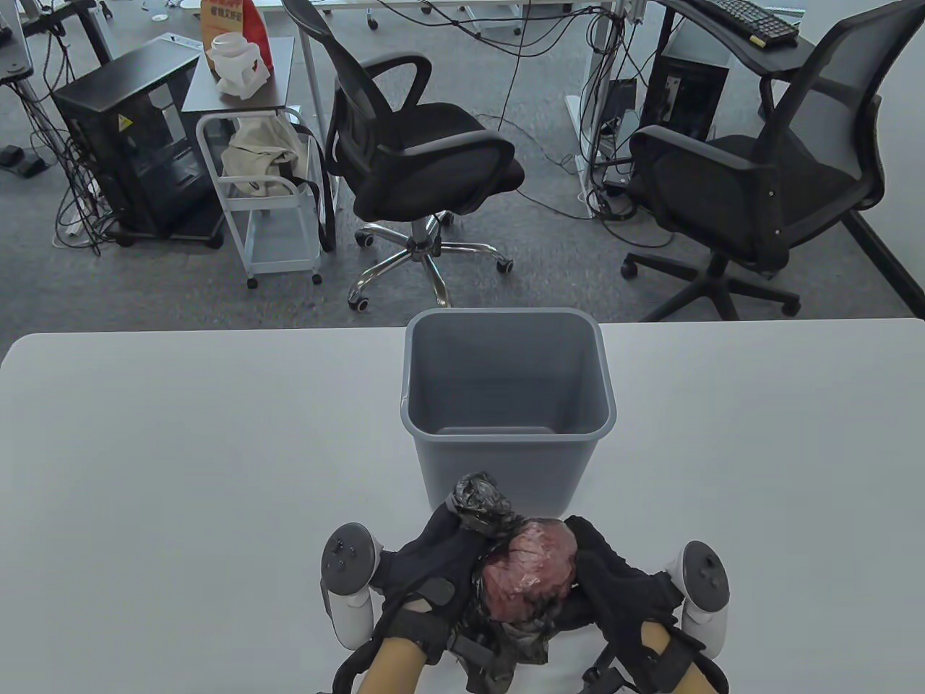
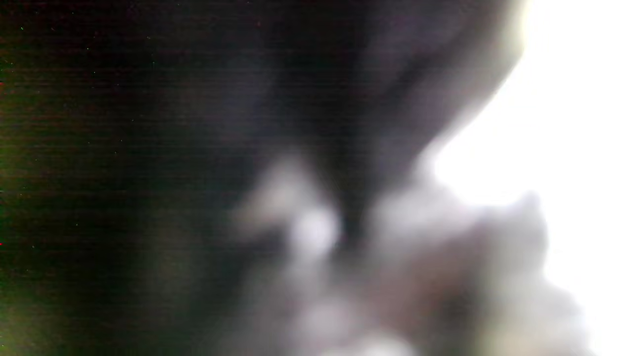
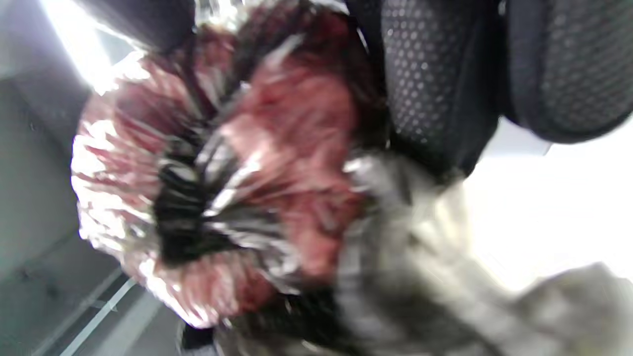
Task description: Twist garbage bag top to tighten it
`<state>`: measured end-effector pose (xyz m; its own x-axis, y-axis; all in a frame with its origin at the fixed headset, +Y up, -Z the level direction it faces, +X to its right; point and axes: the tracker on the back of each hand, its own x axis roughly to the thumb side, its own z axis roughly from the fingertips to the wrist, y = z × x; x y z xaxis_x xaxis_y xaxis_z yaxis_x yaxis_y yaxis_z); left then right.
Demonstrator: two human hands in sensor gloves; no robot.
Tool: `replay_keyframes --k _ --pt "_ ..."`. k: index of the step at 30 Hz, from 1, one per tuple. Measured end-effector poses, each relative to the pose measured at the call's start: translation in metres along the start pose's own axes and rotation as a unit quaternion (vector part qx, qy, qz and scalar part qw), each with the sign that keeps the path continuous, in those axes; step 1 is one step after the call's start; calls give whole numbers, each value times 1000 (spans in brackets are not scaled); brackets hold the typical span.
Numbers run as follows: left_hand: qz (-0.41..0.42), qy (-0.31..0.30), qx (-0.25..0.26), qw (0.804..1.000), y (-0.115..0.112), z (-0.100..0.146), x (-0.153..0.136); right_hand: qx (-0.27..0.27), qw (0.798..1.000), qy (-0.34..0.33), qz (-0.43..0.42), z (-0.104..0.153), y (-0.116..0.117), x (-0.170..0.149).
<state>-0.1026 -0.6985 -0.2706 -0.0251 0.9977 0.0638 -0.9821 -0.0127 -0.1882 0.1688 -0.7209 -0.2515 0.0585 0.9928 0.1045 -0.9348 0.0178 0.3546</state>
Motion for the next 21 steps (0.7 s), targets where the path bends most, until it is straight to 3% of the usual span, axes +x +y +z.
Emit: replay_keyframes --k 4,7,10,12,16,21 --pt "-36 15 35 999 7 1 -2 -38 997 -46 39 2 3 9" --pt "-24 28 49 998 7 2 -4 36 992 -88 79 -1 8 21" --pt "-23 20 13 999 0 2 -2 17 979 -106 171 -1 11 23" --pt "-19 -2 -27 999 -4 1 3 -6 987 -87 137 -2 6 15" --pt "5 -24 -35 999 -7 1 7 -16 1000 -18 -14 -1 3 0" --pt "-58 4 33 998 1 4 3 7 996 -63 64 -1 6 9"
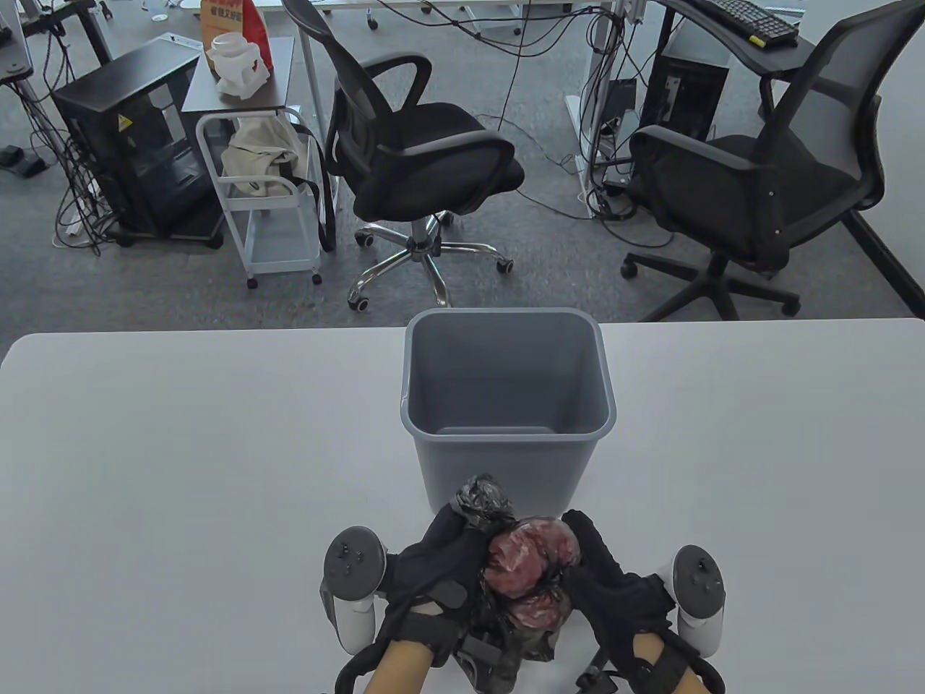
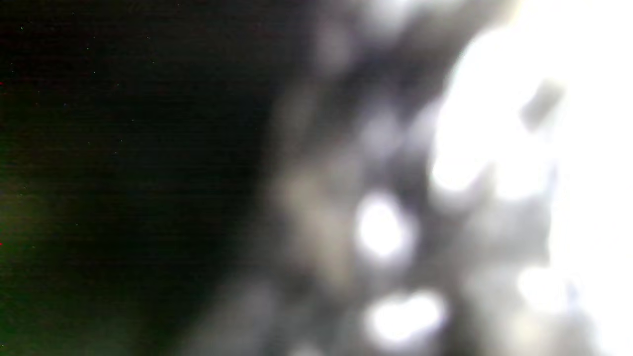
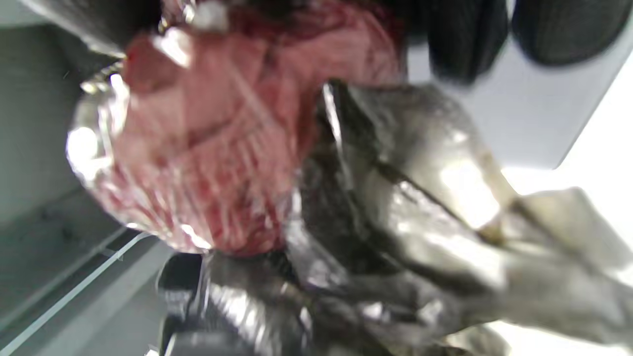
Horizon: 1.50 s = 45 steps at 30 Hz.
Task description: Twist garbage bag top to tighten it
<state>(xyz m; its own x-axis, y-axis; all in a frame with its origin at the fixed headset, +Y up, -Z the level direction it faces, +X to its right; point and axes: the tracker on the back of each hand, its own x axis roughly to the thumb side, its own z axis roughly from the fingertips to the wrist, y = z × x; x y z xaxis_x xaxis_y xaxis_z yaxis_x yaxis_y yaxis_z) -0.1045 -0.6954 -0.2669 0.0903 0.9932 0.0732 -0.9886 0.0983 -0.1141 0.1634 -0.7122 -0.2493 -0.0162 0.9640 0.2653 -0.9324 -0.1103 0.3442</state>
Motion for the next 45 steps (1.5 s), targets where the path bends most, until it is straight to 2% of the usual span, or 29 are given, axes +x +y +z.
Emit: replay_keyframes --k 3,7,9,12,14,17,19,21,23,24,26,29,32,34,37,39,41,42,45 --pt "15 11 9 1000 1 0 -4 24 999 -10 24 -1 1 7" --pt "54 -11 -55 997 -7 -3 -4 -38 999 25 7 0 -5 -2" --pt "62 -25 -62 996 -10 -3 -3 -35 998 52 -29 0 -8 -9" --pt "32 -29 -41 998 -8 -3 -1 -14 993 94 -66 1 -8 -16" --pt "9 -22 -4 1000 -5 0 0 3 993 101 -62 1 -5 -17" --pt "-9 -9 25 1000 1 1 0 2 995 87 -48 2 -2 -13" --pt "-7 1 36 999 2 2 -2 -2 998 47 -36 1 0 -8" --pt "-9 7 44 999 4 2 -3 39 999 3 -23 -2 3 -1" --pt "-10 7 47 999 4 2 -3 71 997 -12 10 -3 6 5" --pt "-7 5 42 999 2 3 -3 69 997 -16 33 -4 7 6" --pt "-14 -6 35 999 0 3 -2 36 999 -4 36 -3 4 2" --pt "-20 -42 9 999 -4 2 3 -23 998 35 -53 0 -2 -11" --pt "14 -66 -17 998 -7 1 6 -1 990 86 -115 1 -3 -20" --pt "12 -59 -10 998 -6 1 6 9 990 89 -112 1 -3 -21" --pt "-35 -32 66 997 0 6 5 11 994 81 -72 2 1 -18" --pt "-35 -32 84 995 1 7 3 35 997 46 -42 0 4 -13" --pt "-21 -23 77 997 0 7 1 69 997 20 -9 -2 5 -6" --pt "-15 -21 71 997 -1 7 1 68 998 16 3 -2 4 -5" --pt "1 -33 33 999 -7 6 0 12 999 32 -12 -1 -1 -7"
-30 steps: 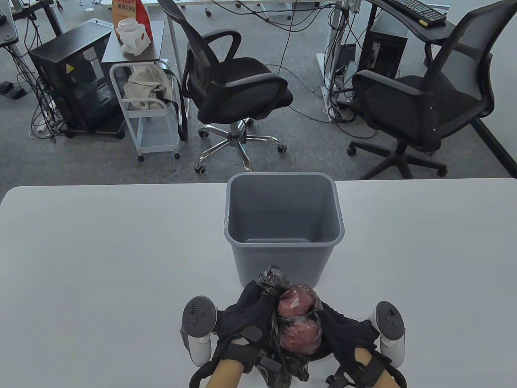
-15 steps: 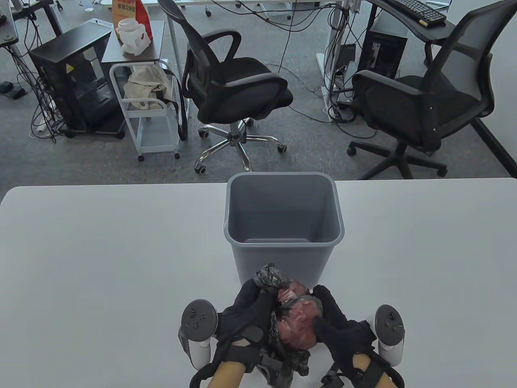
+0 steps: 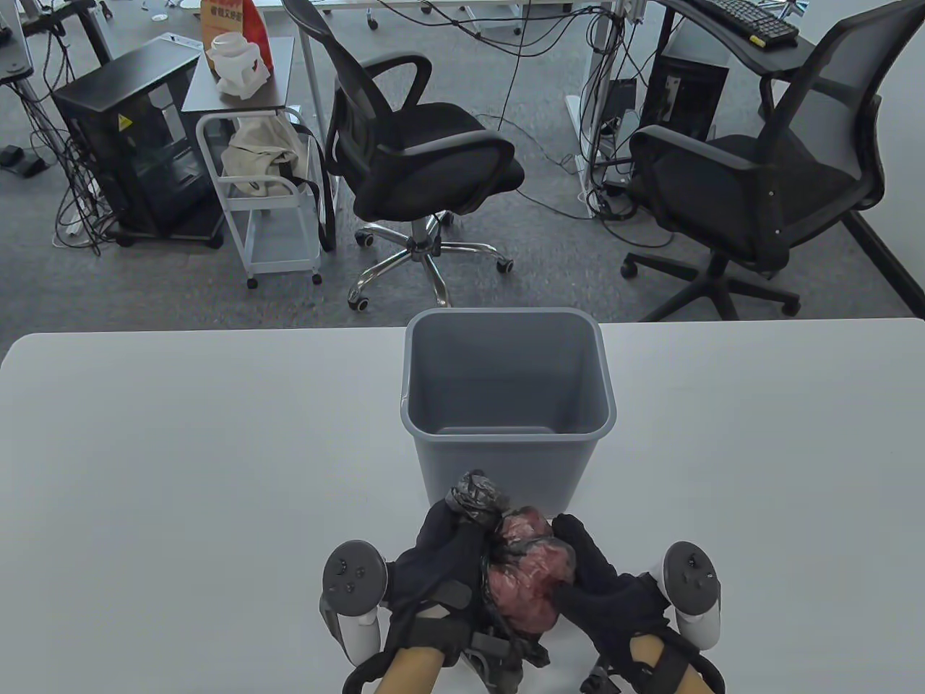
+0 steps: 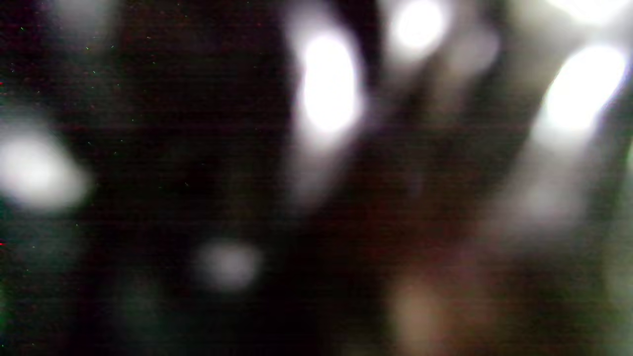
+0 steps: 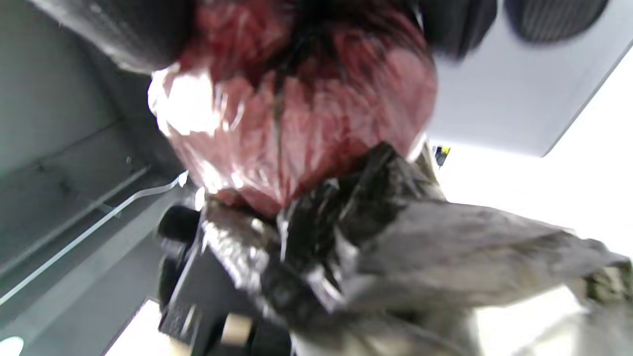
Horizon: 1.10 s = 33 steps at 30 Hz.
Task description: Twist garbage bag top to tighten it
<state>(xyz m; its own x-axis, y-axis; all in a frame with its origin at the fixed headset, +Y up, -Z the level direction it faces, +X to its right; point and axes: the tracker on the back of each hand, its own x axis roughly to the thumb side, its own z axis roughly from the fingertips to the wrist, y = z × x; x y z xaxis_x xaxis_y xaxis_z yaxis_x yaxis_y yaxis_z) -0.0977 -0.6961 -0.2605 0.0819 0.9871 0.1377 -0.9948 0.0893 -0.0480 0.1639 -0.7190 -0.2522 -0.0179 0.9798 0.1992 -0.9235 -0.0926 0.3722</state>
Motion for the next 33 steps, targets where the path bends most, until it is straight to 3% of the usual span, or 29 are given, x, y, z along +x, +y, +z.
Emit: replay_keyframes --k 3,6,7,9,13,18,21,22,24,26,29,33 --pt "-7 -40 -37 999 -5 -2 5 -27 995 35 -93 2 -6 -11" --pt "4 -54 -63 997 -8 -3 8 -13 989 68 -130 3 -7 -15" --pt "4 -51 -53 997 -7 -2 8 -8 990 70 -126 2 -7 -16" --pt "-49 -48 32 997 -2 1 9 5 991 65 -113 2 -4 -14" --pt "-42 -24 43 998 4 1 5 10 998 19 -60 1 2 -6" --pt "-32 -9 45 998 5 1 1 52 998 -29 -32 -2 3 4" --pt "4 -23 -28 999 -1 -4 1 -20 996 8 -91 0 0 -3" --pt "26 -30 -63 997 -4 -5 1 -31 993 19 -114 0 -3 -7" --pt "48 -34 -86 995 -9 -6 2 -32 988 41 -144 1 -6 -11" --pt "16 -36 -69 997 -8 -5 4 -37 986 48 -153 2 -8 -13" --pt "-43 -33 -6 999 -3 -3 5 -34 991 48 -117 2 -8 -11" --pt "-33 6 25 999 6 -3 0 -35 996 0 -78 2 -5 -2"
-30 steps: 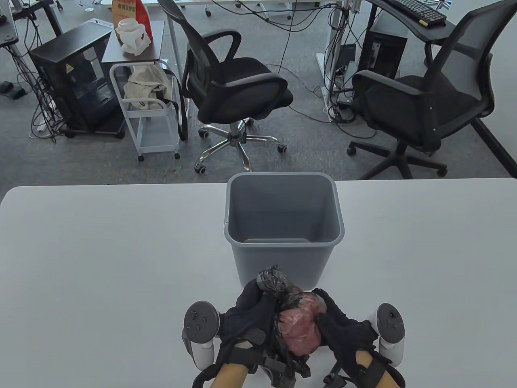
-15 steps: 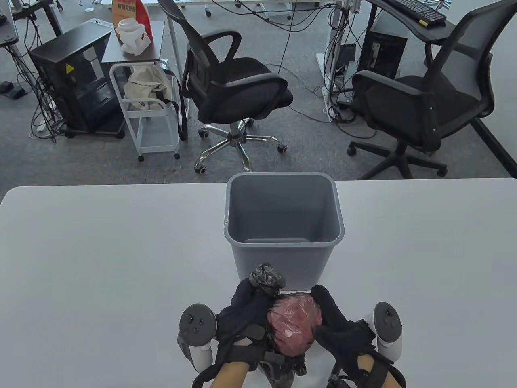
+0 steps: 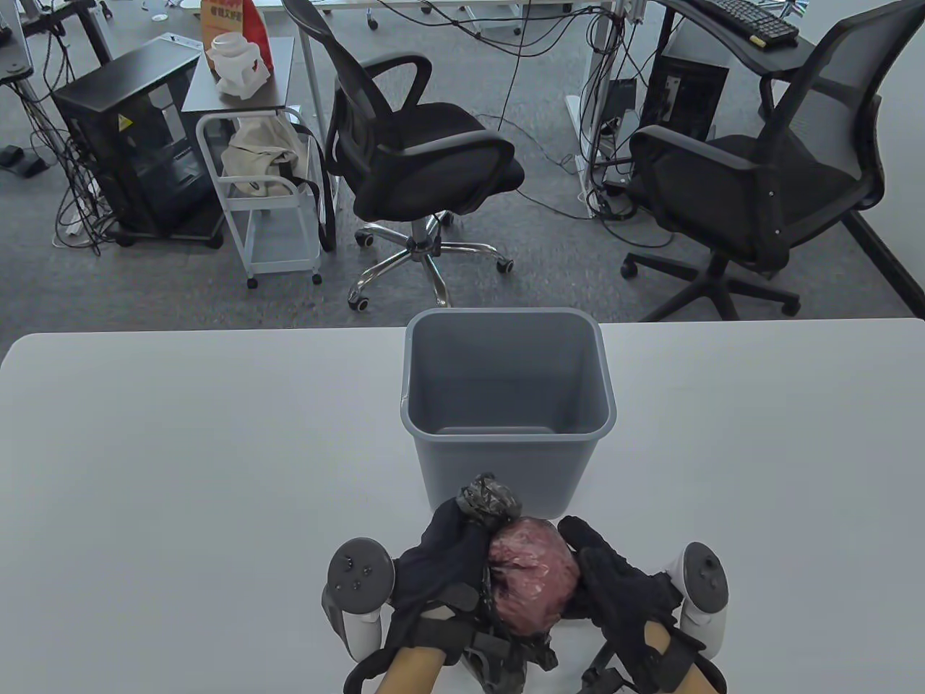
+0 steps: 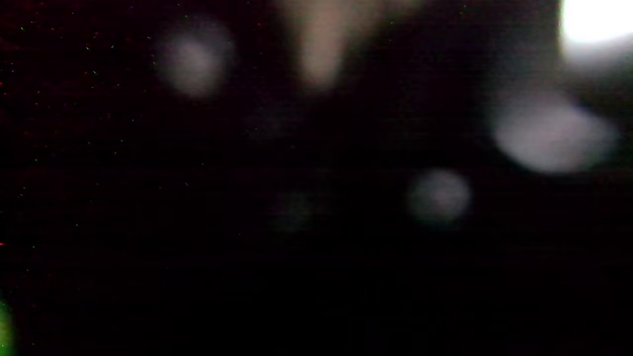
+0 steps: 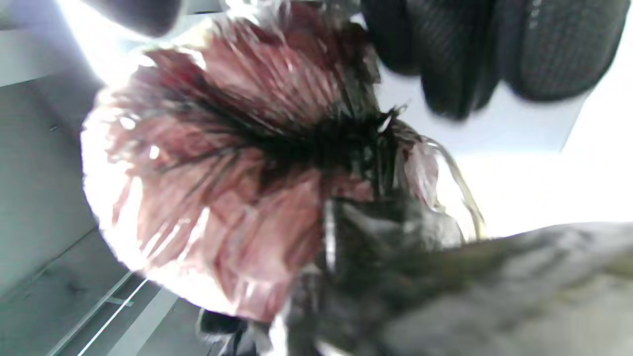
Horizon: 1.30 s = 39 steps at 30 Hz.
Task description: Twist garbage bag top to tighten it
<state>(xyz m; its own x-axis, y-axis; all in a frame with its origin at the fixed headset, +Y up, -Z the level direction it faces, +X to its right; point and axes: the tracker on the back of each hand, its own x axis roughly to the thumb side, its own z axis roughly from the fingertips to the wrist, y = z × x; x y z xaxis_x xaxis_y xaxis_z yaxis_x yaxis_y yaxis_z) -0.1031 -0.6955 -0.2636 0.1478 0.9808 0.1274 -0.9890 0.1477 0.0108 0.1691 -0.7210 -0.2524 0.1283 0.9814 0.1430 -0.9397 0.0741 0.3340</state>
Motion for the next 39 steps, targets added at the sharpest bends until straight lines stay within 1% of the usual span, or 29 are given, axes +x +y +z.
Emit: replay_keyframes --k 2,3,4,5,6,7,8,9,10,11,12,13,14,15,16,19,20,21,23,24,26,29,31,34,36,38,39 --pt "10 12 8 1000 3 0 -2 31 999 -32 11 -1 4 9" --pt "13 15 13 1000 4 0 -2 54 997 -37 29 -1 7 13" --pt "15 13 12 1000 4 0 -2 63 996 -39 49 -1 8 15" --pt "21 9 2 1000 2 1 -2 63 994 -43 80 -1 9 16" --pt "29 2 -8 1000 0 0 -2 53 994 -42 91 -2 8 16" --pt "48 -18 -37 998 -4 -1 -1 34 995 -34 91 -2 7 13" --pt "61 -29 -53 996 -6 -1 1 21 997 -28 74 -1 5 10" --pt "76 -46 -67 994 -9 0 2 5 999 -22 27 -1 2 6" --pt "91 -64 -82 990 -12 0 3 -5 1000 -6 -30 -1 0 3" --pt "109 -76 -98 986 -15 -1 5 -13 998 14 -66 0 -2 0" --pt "121 -77 -106 984 -18 0 8 -12 996 24 -82 0 -3 -2" --pt "116 -73 -97 986 -18 1 10 -9 996 31 -81 0 -5 -3" --pt "93 -71 -77 990 -16 1 10 -9 997 35 -71 1 -8 -3" --pt "52 -75 -41 995 -13 1 10 -10 998 39 -46 1 -12 -1" --pt "24 -79 -24 996 -10 0 9 -17 999 35 -19 1 -16 1" --pt "-66 -71 -14 995 -5 -4 2 -80 994 39 58 4 -34 7" --pt "-92 -71 -9 993 -4 -5 0 -92 992 43 74 5 -40 8" --pt "-136 -73 -6 988 -4 -7 -6 -106 989 47 89 6 -47 9" --pt "-185 -59 -20 981 -6 -11 -16 -114 988 51 90 7 -56 11" --pt "-219 -54 -27 974 -8 -13 -22 -120 988 53 81 8 -60 11" --pt "-269 -45 -44 961 -12 -15 -31 -128 988 54 67 9 -63 11" --pt "-322 -39 -58 944 -16 -17 -35 -132 987 57 70 9 -66 10" --pt "-334 -39 -58 940 -17 -17 -38 -133 986 60 77 9 -67 9" --pt "-314 -34 -63 947 -15 -18 -37 -134 986 61 82 10 -68 10" --pt "-298 -38 -55 952 -9 -17 -31 -136 985 62 88 10 -68 10" --pt "-285 -54 -34 956 0 -15 -21 -140 981 62 115 10 -67 13" --pt "-283 -67 -14 957 7 -14 -13 -138 976 66 154 10 -66 14"
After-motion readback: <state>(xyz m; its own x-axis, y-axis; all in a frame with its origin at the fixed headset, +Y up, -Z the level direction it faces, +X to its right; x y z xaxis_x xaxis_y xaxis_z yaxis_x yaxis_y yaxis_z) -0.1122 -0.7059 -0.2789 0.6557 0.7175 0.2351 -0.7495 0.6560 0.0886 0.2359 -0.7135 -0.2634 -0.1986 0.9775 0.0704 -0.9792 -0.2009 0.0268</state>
